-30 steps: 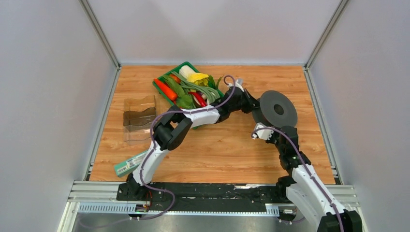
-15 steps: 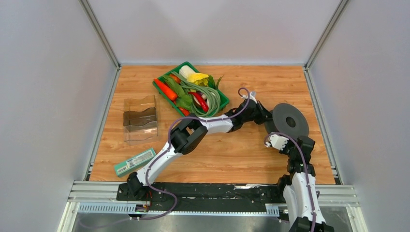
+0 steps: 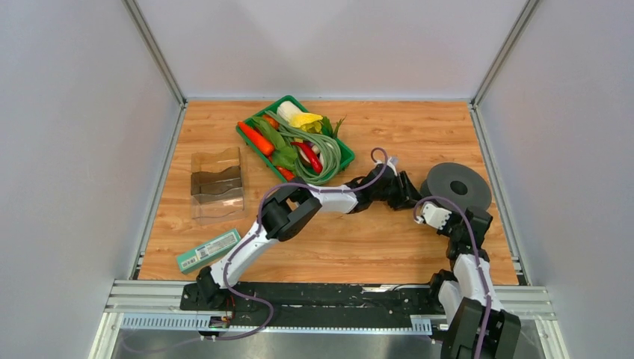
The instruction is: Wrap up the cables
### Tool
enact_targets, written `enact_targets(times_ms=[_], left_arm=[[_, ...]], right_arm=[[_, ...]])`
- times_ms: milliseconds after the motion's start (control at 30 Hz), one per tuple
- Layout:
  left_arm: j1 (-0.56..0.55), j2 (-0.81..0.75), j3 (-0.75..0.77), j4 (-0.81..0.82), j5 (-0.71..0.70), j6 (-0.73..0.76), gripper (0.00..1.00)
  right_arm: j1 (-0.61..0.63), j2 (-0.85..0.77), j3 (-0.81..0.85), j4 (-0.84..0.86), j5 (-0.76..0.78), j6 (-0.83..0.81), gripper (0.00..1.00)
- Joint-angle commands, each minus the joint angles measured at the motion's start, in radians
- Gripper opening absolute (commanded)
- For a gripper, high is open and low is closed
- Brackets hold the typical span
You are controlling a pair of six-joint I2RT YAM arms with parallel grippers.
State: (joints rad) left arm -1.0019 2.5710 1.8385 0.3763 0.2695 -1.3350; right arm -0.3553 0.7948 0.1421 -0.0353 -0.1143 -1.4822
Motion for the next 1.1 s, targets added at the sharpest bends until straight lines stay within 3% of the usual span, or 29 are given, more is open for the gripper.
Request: enact_targets(times_ms=[0, 133, 400, 700, 1067], left_arm=[[0.052, -0.236, -0.134, -0.052, -0.013, 0.094, 0.57], [0.063, -0.354, -0.215, -0.175, 0.002, 0.190, 0.58], [0.088, -0.455, -0.337, -0.140, 0.077, 0.226, 0.58], [0.131, -0.571, -0.410, -0.119, 0.066, 0.295, 0.58], [0.175, -0.704, -0.493, -0.146, 0.079, 0.358, 0.58]], right_arm=[[-0.022, 0.069, 0.001, 0.147, -0.002, 0.025, 0.00], [-0.053, 0.187, 0.004, 0.227, 0.008, 0.040, 0.00], [-0.068, 0.521, 0.184, 0.361, 0.102, 0.189, 0.00], [-0.048, 0.521, 0.270, 0.209, -0.042, 0.235, 0.00], [0.097, 0.765, 0.487, 0.287, 0.041, 0.385, 0.00]])
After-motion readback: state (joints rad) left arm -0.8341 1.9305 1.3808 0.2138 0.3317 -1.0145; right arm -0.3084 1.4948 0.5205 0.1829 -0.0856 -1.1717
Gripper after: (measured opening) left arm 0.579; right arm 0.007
